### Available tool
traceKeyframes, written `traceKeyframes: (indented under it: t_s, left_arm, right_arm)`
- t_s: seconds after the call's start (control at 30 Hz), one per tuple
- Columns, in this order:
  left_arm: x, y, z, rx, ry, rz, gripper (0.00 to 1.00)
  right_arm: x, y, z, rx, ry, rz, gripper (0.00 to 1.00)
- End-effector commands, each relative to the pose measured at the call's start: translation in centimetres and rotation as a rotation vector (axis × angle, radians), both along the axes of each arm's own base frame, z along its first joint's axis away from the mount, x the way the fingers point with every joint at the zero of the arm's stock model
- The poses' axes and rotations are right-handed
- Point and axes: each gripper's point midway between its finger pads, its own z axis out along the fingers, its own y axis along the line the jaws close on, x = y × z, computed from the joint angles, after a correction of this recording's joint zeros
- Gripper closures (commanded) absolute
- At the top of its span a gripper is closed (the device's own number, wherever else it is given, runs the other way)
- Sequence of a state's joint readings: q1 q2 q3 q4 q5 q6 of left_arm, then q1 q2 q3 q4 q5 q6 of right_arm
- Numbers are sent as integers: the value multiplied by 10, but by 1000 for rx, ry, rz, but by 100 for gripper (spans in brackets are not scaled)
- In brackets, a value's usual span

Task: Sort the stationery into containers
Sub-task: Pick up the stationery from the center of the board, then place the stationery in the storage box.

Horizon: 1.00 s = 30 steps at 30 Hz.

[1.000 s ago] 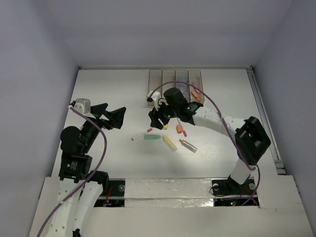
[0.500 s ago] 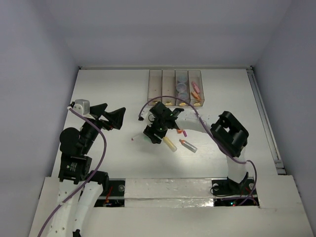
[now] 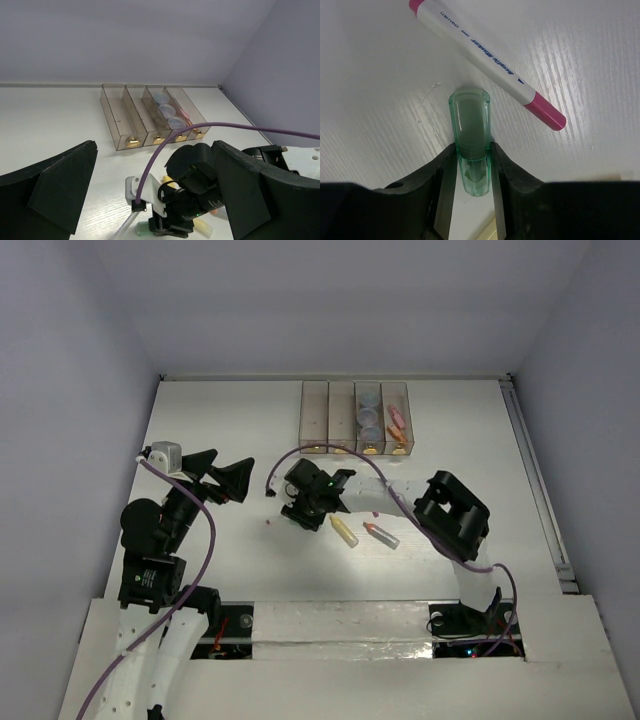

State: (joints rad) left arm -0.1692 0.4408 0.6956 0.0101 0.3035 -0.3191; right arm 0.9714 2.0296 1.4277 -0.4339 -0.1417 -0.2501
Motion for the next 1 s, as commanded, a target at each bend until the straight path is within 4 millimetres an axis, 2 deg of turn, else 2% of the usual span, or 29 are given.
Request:
traceKeyframes:
  t_s: [0.0, 0.07, 0.13, 0.17, 0.27, 0.3, 0.4, 0.43, 0.47, 0.5, 0.53, 0.57, 0.6, 0.63, 0.7, 0.73, 0.8, 0.83, 0.93, 0.97]
  left_arm:
    - [-3, -2, 12, -4, -55, -11, 1]
    - [-3, -1, 12, -4, -54, -10, 1]
    - [-3, -2, 11, -5, -53, -11, 1]
    - [-3, -1, 12, -4, -55, -10, 1]
    - [-3, -2, 12, -4, -54, -11, 1]
    - [-3, -2, 12, -4, -54, -11, 1]
    - [-3, -2, 11, -5, -52, -12, 1]
    - [-3, -2, 12, -5, -53, -10, 1]
    - [-3, -2, 12, -5, -53, -10, 1]
    - [-3, -1, 12, -4, -54, -10, 1]
    - [-3, -2, 12, -5, -53, -13, 1]
    - [-2, -2, 10, -3, -49, -11, 1]
    - [-3, -2, 11, -3, -51, -13, 1]
    - [-3, -2, 11, -3, -51, -11, 1]
    - [-2, -2, 11, -4, -51, -10, 1]
    - [-2, -2, 11, -4, -49, -12, 1]
    - [-1, -2, 9, -2, -45, -11, 1]
    - [-1, -2, 10, -4, -46, -12, 1]
    - [-1, -2, 10, -3, -45, -10, 1]
    - [0, -2, 10, -1, -44, -10, 1]
  right_arm:
    - [-1, 2, -5, -36, -34, -9, 65]
    - [-2, 6, 4, -16, -57, -8, 75]
    - [-5, 14, 15, 24, -66, -3, 76]
    - [-4, 17, 30, 60, -86, -6, 78]
    - [4, 22, 59, 136, -144, -41, 85]
    - [12, 20, 80, 181, -174, -61, 84]
    - [40, 9, 113, 280, -229, -148, 85]
    - [52, 4, 133, 338, -272, -198, 85]
    - [63, -3, 145, 372, -301, -240, 85]
    - [89, -22, 157, 389, -353, -333, 85]
    - [107, -35, 183, 453, -415, -425, 85]
    - [119, -48, 191, 475, -433, -478, 85]
    - [143, -75, 201, 499, -460, -570, 85]
    - [156, -90, 221, 562, -490, -646, 85]
    - [178, -119, 231, 594, -499, -751, 85]
    - [195, -149, 233, 598, -495, -843, 85]
    - [213, -171, 234, 590, -477, -908, 86]
    - [225, -193, 230, 569, -474, -962, 85]
    - [249, -218, 211, 513, -448, -1021, 86]
    - [258, -232, 204, 496, -438, -1047, 85]
